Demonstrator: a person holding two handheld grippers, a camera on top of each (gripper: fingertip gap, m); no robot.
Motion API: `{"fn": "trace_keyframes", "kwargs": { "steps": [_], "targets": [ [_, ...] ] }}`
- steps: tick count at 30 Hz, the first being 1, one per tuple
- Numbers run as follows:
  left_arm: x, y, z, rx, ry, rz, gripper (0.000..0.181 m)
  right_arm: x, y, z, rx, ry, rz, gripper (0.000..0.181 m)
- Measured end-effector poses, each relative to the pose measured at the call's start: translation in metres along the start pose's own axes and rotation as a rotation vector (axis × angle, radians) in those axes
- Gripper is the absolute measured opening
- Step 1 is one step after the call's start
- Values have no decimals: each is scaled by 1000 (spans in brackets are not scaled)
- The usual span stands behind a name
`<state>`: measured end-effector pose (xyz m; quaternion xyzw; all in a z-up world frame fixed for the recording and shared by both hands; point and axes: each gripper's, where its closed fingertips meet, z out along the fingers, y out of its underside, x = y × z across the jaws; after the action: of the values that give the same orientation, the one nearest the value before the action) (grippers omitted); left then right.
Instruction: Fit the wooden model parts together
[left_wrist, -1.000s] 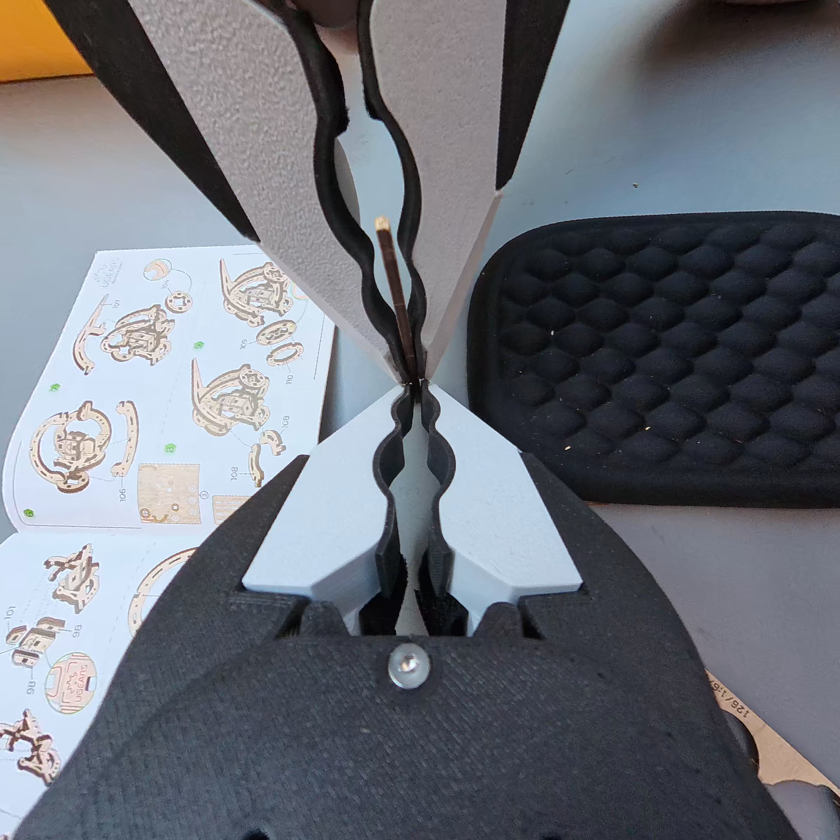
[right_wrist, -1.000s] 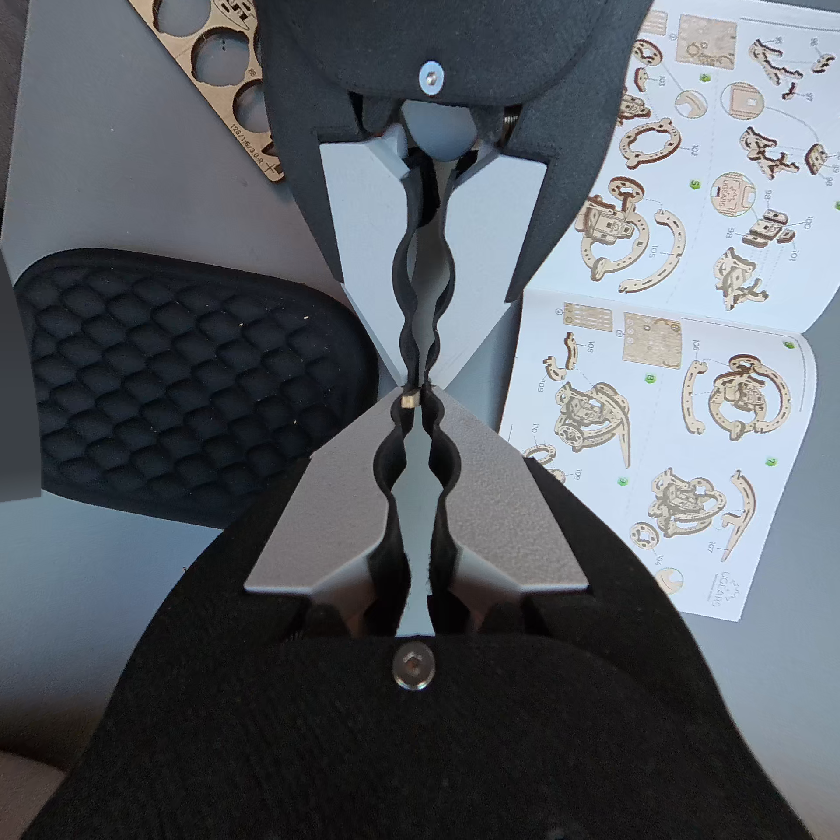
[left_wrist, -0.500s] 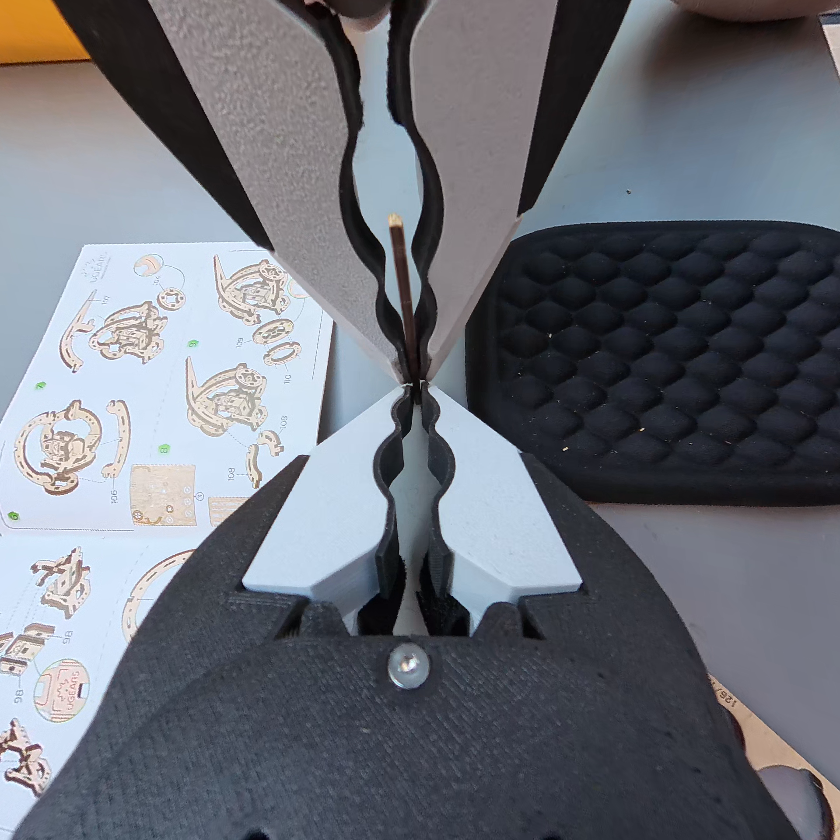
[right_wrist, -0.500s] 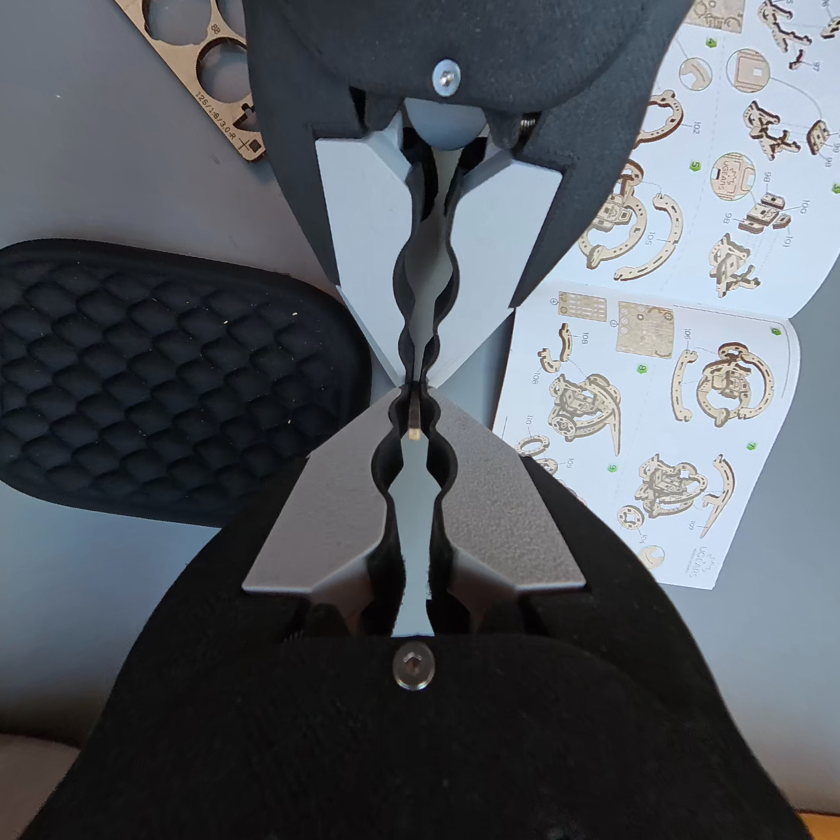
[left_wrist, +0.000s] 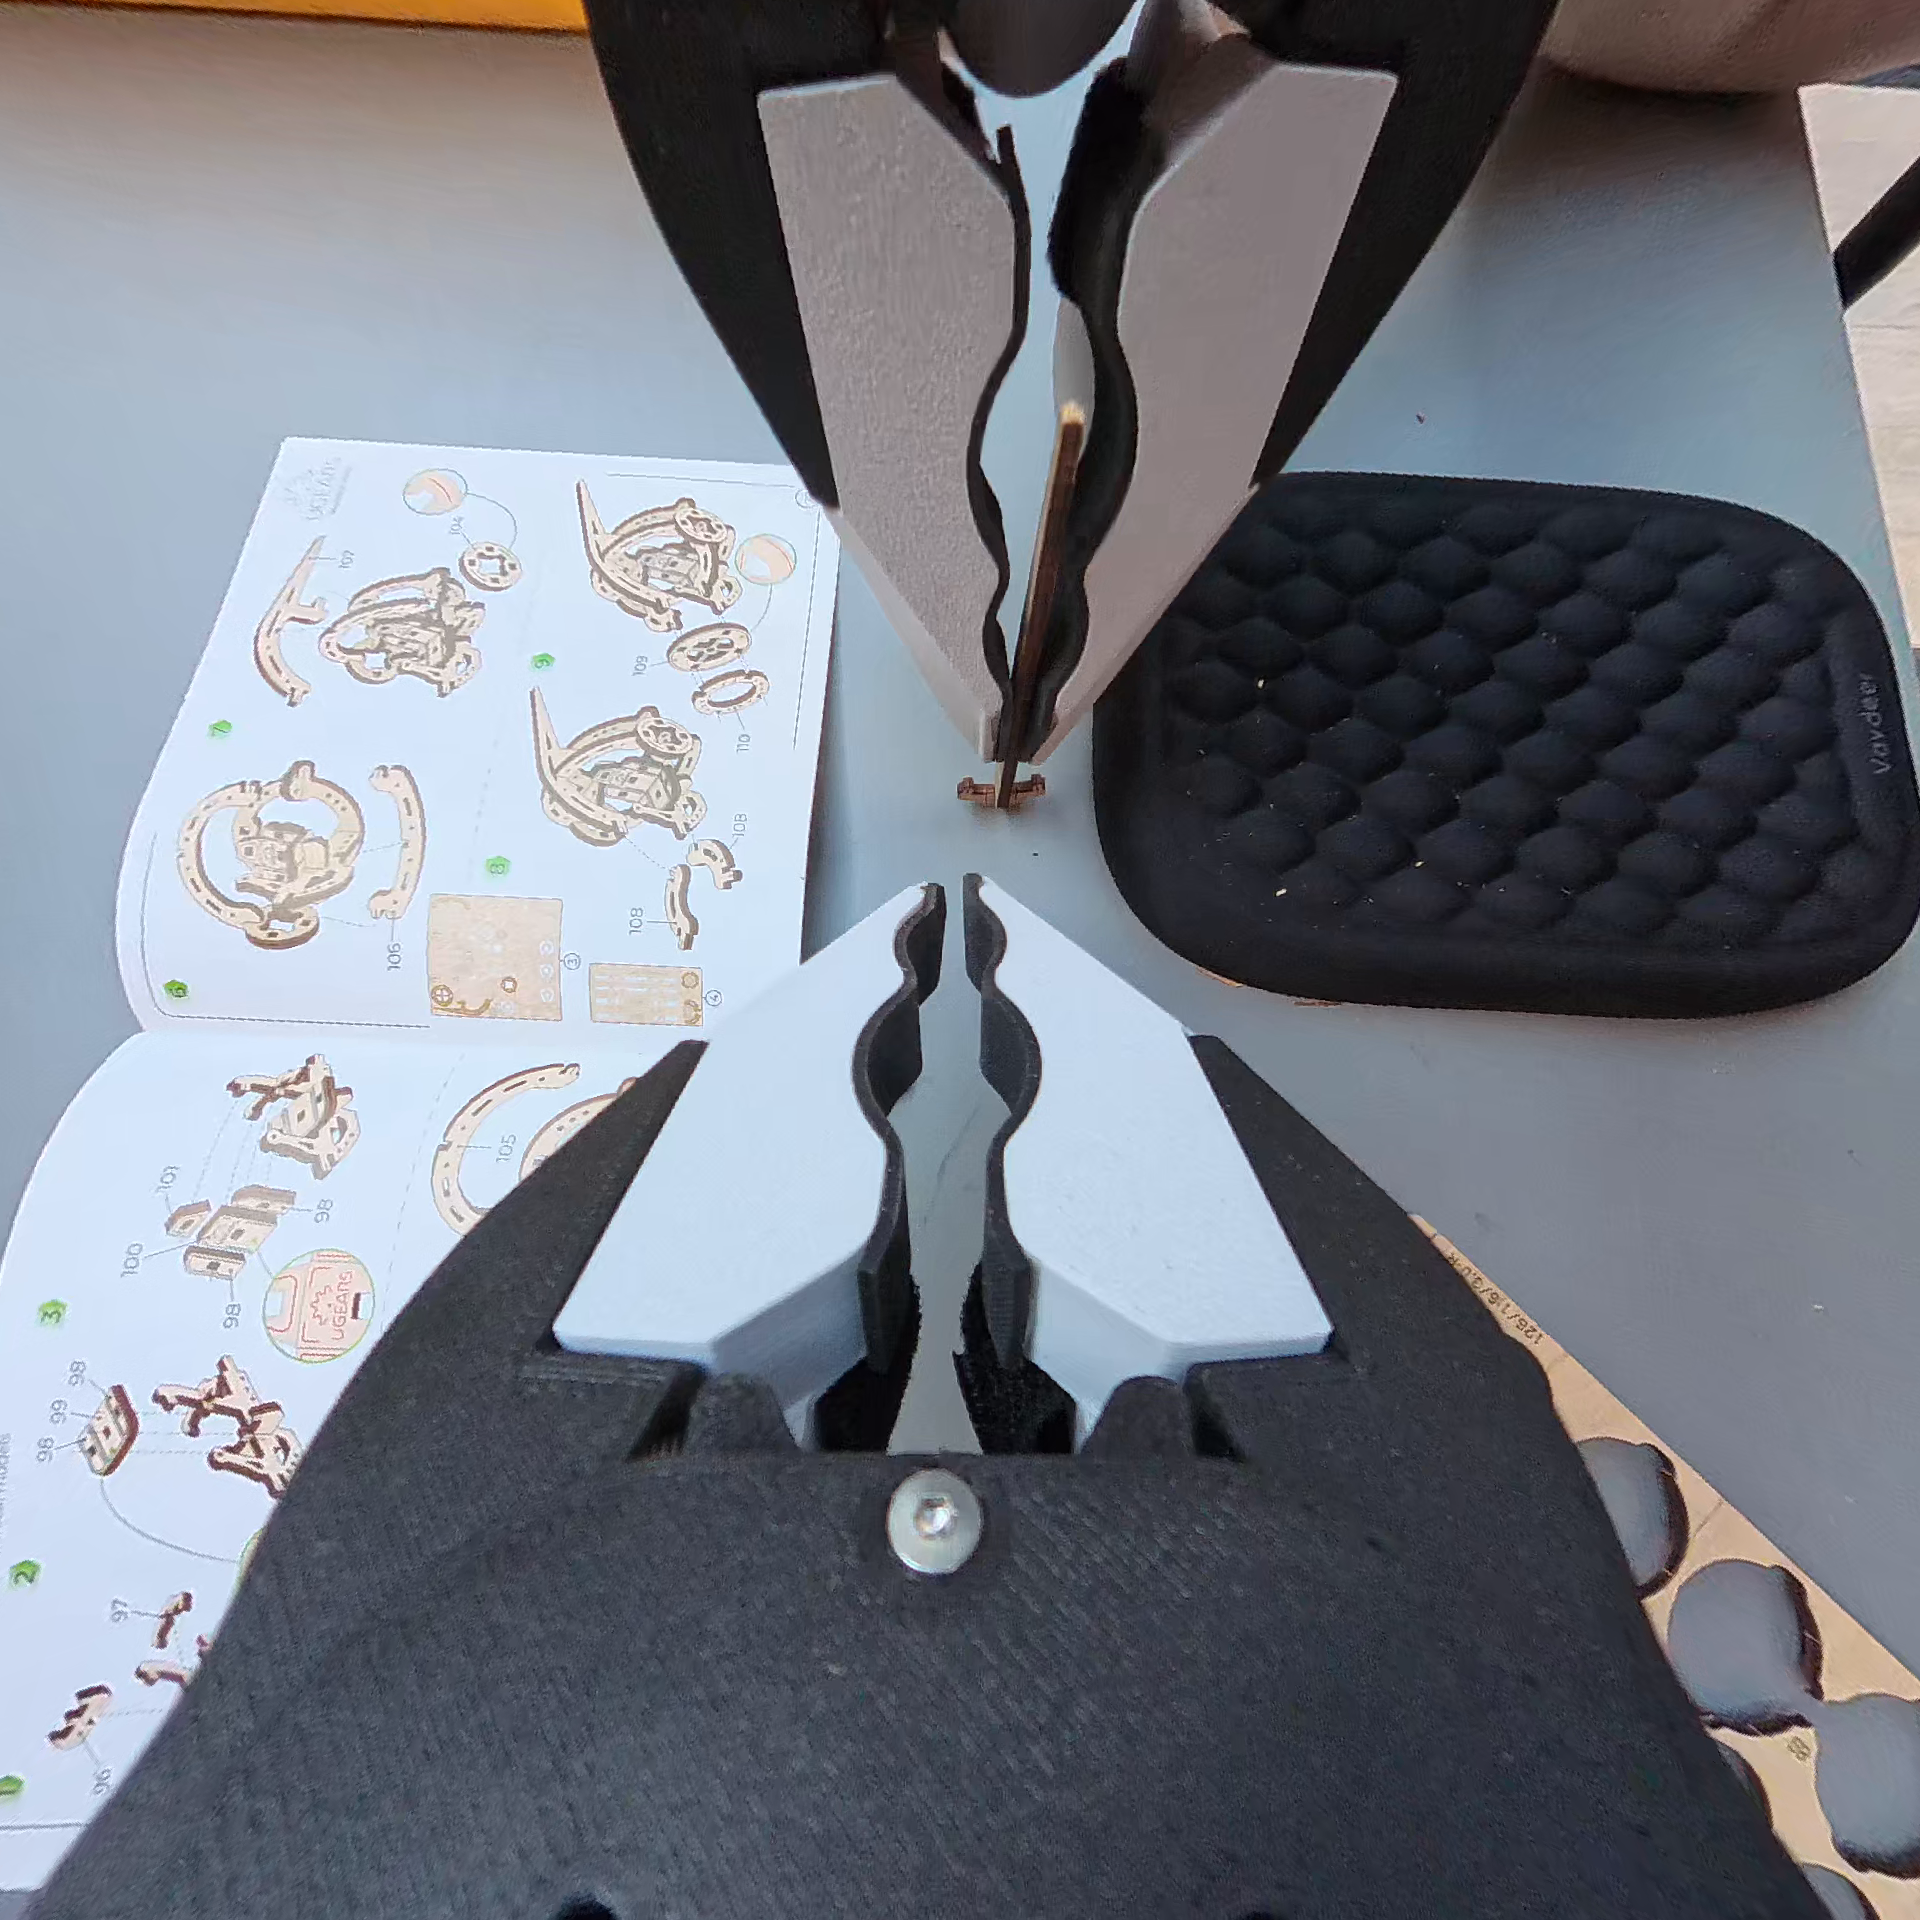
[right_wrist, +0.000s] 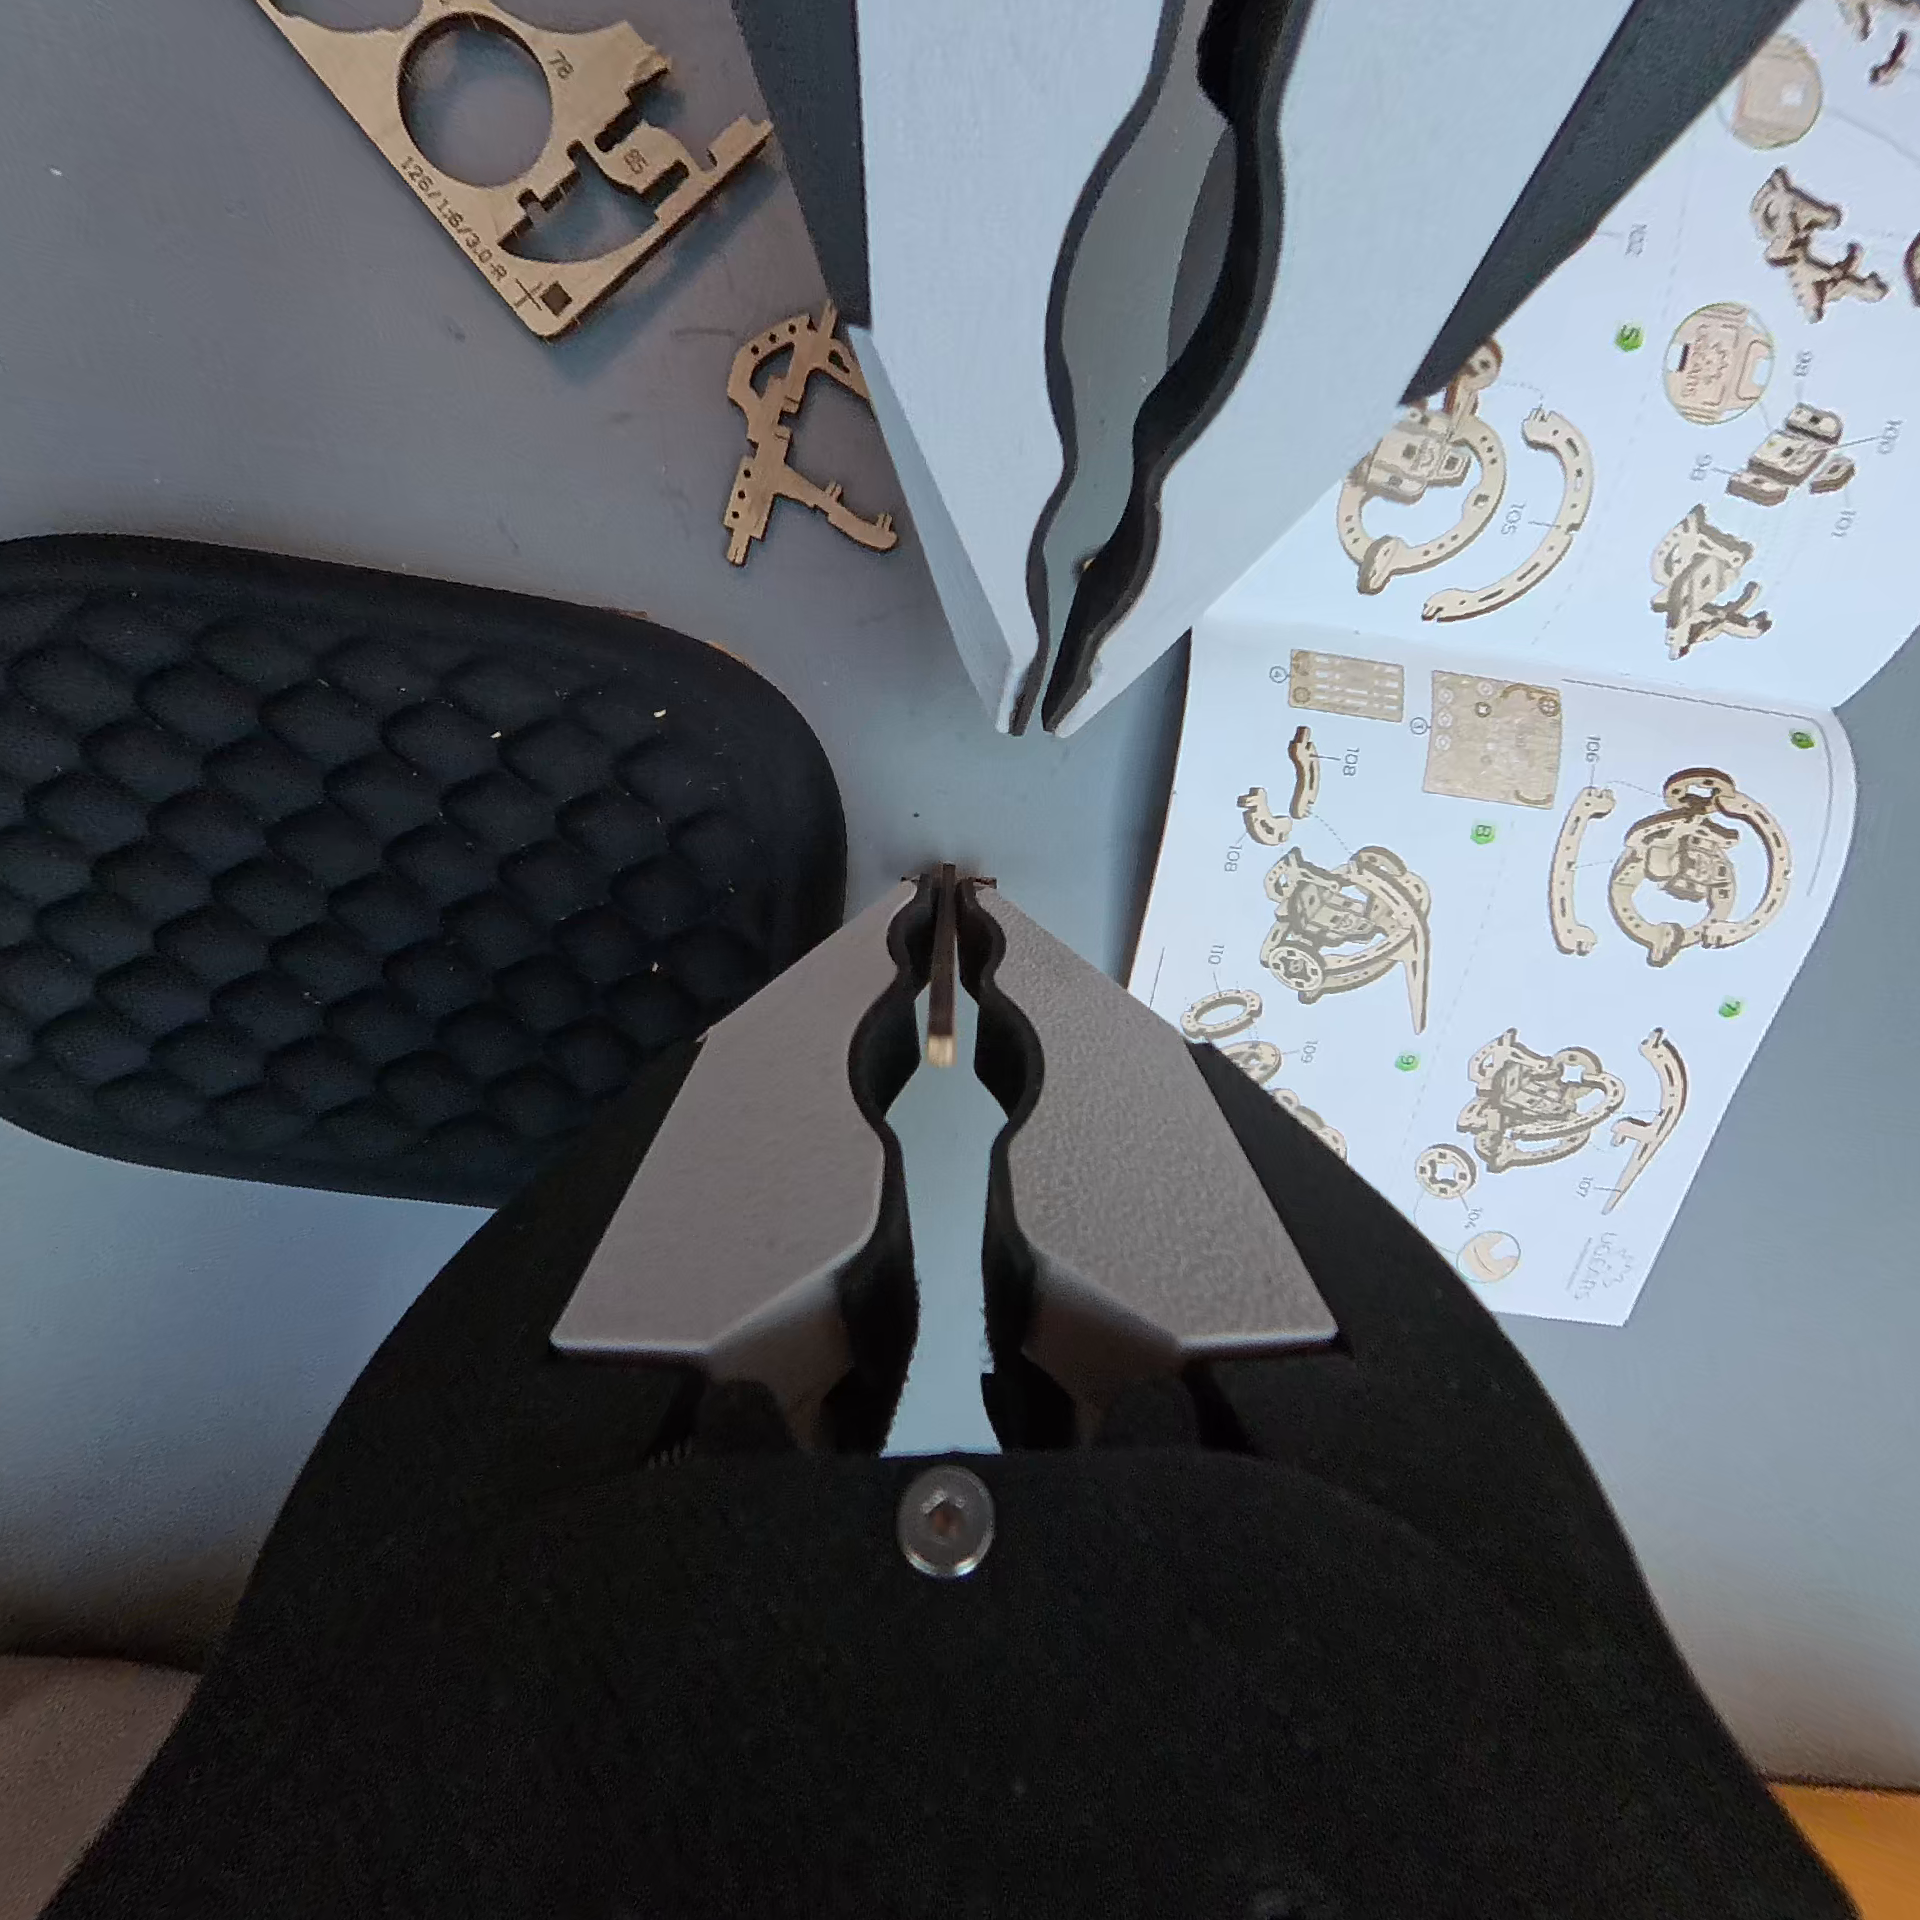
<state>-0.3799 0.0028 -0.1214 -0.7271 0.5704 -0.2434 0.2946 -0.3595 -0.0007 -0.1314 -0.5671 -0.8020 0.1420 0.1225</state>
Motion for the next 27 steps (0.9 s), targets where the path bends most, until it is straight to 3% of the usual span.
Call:
{"fn": "trace_keyframes", "kwargs": {
  "steps": [16,27],
  "targets": [
    [-8,2,-2,-8,-34,-10,0,-1,3,4,-96,57,-72,1],
    [-28,-7,-37,42,-131,-6,0,-2,3,5,-140,-14,-41,0]
  ]
}}
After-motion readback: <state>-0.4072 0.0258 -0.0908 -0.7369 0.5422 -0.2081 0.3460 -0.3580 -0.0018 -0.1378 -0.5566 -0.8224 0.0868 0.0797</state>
